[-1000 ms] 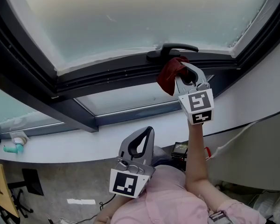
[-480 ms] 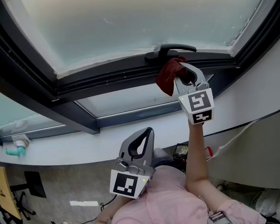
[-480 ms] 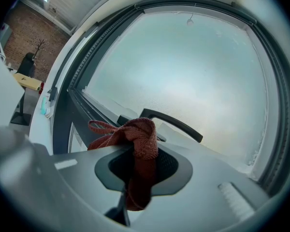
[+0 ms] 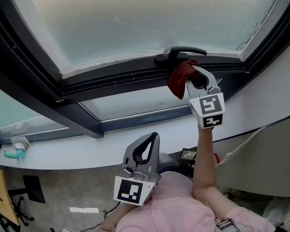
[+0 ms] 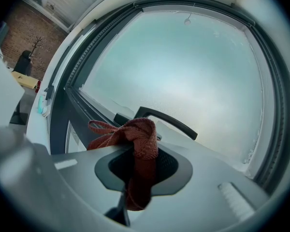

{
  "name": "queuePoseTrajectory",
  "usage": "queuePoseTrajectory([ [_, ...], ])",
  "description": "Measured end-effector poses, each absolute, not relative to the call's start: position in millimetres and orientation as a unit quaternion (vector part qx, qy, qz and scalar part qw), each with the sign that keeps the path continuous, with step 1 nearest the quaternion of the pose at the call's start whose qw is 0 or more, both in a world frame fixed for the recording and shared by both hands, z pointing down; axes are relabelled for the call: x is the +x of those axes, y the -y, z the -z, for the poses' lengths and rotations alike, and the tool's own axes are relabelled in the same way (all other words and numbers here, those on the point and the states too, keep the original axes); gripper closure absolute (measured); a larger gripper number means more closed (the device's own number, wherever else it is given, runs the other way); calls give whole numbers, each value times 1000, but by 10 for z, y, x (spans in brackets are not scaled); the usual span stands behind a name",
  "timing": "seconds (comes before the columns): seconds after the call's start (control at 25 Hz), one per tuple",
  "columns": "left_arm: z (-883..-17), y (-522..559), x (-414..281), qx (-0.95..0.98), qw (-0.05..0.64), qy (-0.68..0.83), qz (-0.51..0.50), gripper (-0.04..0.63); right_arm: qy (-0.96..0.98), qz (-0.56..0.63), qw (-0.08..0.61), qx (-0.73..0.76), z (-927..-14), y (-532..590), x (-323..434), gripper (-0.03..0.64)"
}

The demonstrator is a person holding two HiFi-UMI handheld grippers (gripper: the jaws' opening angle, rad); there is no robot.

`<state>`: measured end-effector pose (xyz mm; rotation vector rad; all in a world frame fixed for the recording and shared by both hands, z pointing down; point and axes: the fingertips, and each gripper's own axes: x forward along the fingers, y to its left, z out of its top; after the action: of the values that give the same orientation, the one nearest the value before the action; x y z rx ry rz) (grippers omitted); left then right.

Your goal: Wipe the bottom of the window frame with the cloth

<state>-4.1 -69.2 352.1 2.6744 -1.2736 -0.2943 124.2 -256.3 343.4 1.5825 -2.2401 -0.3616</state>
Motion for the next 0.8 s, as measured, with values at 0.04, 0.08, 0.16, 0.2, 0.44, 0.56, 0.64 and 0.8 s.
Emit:
queuePoseTrajectory([
  [0.04, -3521, 693, -52, 895, 82, 427, 99, 601, 795, 127, 185, 563, -3431, 2565, 1245, 558],
  [0.08, -3519, 694, -64, 895, 82, 428, 99, 601, 795, 125, 183, 564, -3428, 2567, 1246, 557],
  [0.16, -3518, 692, -85, 894, 81, 429, 100, 601, 795, 122, 181, 566, -3429, 2568, 1244, 557],
  [0.2, -3517, 690, -89, 894, 80, 429, 100, 601, 794, 122, 182, 567, -3431, 2568, 1242, 557],
  [0.44, -3508, 687, -112, 894, 81, 429, 101, 601, 792, 123, 181, 569, -3430, 2570, 1245, 558],
  [0.56, -3509, 690, -144, 892, 82, 432, 103, 601, 791, 120, 183, 571, -3444, 2576, 1262, 558],
  [0.64, -3508, 692, -162, 891, 82, 433, 105, 601, 791, 121, 186, 571, -3455, 2576, 1271, 558],
  [0.8, -3493, 683, -219, 888, 85, 439, 110, 601, 800, 118, 179, 560, -3442, 2568, 1262, 557],
])
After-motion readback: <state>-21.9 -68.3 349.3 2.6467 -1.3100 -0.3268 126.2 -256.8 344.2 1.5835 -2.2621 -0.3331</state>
